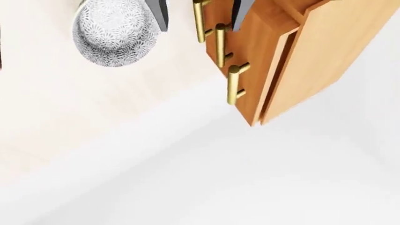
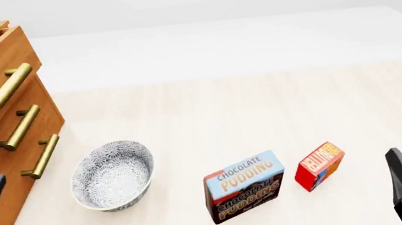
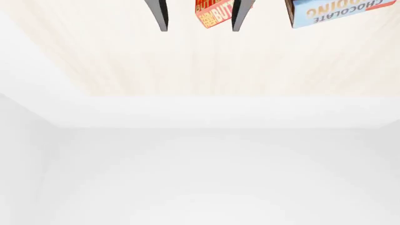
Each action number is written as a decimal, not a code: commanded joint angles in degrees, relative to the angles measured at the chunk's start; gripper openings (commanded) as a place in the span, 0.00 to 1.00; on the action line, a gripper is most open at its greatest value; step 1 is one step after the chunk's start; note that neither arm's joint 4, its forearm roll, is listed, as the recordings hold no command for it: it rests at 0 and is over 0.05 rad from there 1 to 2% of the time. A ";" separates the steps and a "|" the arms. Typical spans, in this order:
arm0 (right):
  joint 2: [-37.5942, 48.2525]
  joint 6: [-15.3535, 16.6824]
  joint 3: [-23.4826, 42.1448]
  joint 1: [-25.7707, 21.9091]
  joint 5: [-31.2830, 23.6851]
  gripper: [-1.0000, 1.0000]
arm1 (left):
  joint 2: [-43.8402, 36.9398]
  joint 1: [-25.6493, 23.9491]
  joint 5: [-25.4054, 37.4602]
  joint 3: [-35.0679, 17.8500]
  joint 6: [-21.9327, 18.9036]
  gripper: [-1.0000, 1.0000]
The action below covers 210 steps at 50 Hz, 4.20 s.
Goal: Put the butter at the back in the top drawer of the cabinet and close it.
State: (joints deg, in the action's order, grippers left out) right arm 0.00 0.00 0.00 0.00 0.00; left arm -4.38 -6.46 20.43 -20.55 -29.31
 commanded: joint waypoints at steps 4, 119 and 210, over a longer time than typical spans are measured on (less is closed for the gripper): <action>0.00 0.00 0.00 0.00 0.00 1.00 | -3.02 0.11 2.29 -4.28 -8.02 1.00; 0.00 0.00 0.00 0.00 0.00 1.00 | -25.84 1.94 -15.06 -5.19 -48.69 1.00; 0.00 0.00 0.00 0.00 0.00 1.00 | -35.72 7.83 -25.31 -4.87 -50.45 1.00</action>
State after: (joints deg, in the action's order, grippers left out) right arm 0.00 0.00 0.00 0.00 0.00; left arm -39.01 1.01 -4.03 -24.98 -79.62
